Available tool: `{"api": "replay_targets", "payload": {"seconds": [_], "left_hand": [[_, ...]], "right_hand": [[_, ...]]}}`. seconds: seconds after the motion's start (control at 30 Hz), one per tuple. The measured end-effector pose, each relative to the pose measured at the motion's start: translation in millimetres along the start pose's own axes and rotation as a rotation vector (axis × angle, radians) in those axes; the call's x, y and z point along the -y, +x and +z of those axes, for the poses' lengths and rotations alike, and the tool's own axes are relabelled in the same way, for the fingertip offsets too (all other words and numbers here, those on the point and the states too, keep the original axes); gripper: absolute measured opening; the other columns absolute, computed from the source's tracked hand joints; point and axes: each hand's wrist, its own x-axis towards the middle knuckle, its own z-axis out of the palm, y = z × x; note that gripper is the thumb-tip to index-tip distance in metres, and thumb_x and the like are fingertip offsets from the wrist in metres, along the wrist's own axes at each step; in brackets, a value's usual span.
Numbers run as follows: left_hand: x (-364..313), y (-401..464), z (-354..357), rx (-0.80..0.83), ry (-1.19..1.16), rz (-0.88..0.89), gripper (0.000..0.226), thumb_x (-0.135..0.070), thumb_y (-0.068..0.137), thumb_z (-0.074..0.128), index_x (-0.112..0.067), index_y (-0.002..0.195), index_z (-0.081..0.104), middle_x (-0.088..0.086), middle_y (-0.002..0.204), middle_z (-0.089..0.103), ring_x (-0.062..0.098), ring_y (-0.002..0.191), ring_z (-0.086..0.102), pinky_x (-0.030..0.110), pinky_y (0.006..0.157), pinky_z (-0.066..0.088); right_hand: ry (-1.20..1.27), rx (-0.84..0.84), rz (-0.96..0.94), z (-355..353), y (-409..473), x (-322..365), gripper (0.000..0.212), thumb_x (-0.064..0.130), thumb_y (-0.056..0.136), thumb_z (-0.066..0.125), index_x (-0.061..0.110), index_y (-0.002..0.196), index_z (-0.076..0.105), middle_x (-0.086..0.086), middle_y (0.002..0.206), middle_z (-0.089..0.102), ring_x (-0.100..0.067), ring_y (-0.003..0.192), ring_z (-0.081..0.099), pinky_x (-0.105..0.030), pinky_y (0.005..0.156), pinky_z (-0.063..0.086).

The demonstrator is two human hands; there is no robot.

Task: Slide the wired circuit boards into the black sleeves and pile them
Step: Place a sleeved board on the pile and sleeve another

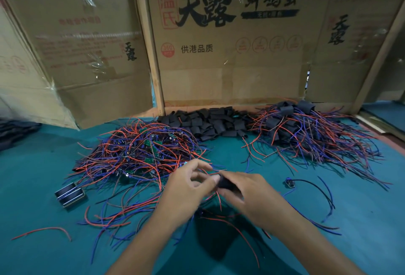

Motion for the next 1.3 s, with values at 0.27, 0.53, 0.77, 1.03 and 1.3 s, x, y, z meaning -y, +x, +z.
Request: {"api": "replay_targets", "payload": {"seconds": [0.27, 0.53, 0.77, 1.03, 1.3], "left_hand": [[18.0, 66.8, -55.5, 0.254, 1.372, 0.213, 0.038, -0.027, 0.101, 0.055, -0.018, 0.137, 0.049, 0.002, 0.134, 0.049, 0.023, 0.123, 0.044, 0.038, 0.100, 0.045], [-1.7, 88.4, -74.2, 0.372, 1.561, 0.490, 0.030, -0.042, 0.102, 0.051, -0.024, 0.125, 0.054, -0.003, 0.123, 0.056, 0.018, 0.116, 0.050, 0.031, 0.092, 0.044], [-45.5, 77.2, -94.4, 0.021, 0.884, 0.344, 0.023, -0.021, 0.093, 0.069, -0.023, 0.115, 0.064, -0.004, 0.095, 0.067, 0.014, 0.082, 0.062, 0.020, 0.072, 0.044], [-52.5, 38.4, -80.9, -0.275, -0.136, 0.215, 0.010, -0.011, 0.101, 0.055, -0.012, 0.105, 0.064, 0.008, 0.088, 0.073, 0.015, 0.061, 0.060, 0.023, 0.056, 0.052], [-27.7, 13.8, -39.2, -0.179, -0.626, -0.006, 0.015, -0.019, 0.102, 0.047, -0.009, 0.106, 0.059, 0.009, 0.083, 0.066, 0.015, 0.055, 0.052, 0.020, 0.050, 0.046]], "right_hand": [[-0.042, -0.075, 0.150, -4.7, -2.1, -5.8, 0.028, 0.047, 0.092, 0.056, 0.035, 0.116, 0.050, 0.013, 0.083, 0.062, 0.003, 0.067, 0.051, -0.030, 0.072, 0.047], [-0.056, -0.405, 0.125, -13.0, -1.0, -1.5, 0.024, 0.028, 0.088, 0.069, 0.020, 0.109, 0.059, 0.017, 0.080, 0.057, 0.012, 0.068, 0.049, -0.020, 0.063, 0.035], [-0.007, -0.577, 0.226, -15.6, 0.1, -8.5, 0.021, 0.026, 0.086, 0.072, 0.022, 0.104, 0.061, 0.012, 0.074, 0.063, 0.008, 0.065, 0.054, -0.015, 0.060, 0.035], [0.005, -0.585, 0.247, -14.9, 0.9, -11.0, 0.019, 0.029, 0.085, 0.071, 0.025, 0.101, 0.061, 0.012, 0.075, 0.066, 0.002, 0.063, 0.056, -0.019, 0.060, 0.039], [0.004, -0.420, 0.283, -13.2, -0.1, -10.7, 0.016, 0.035, 0.085, 0.069, 0.027, 0.097, 0.061, 0.015, 0.076, 0.067, -0.003, 0.068, 0.061, -0.031, 0.068, 0.050]]}}
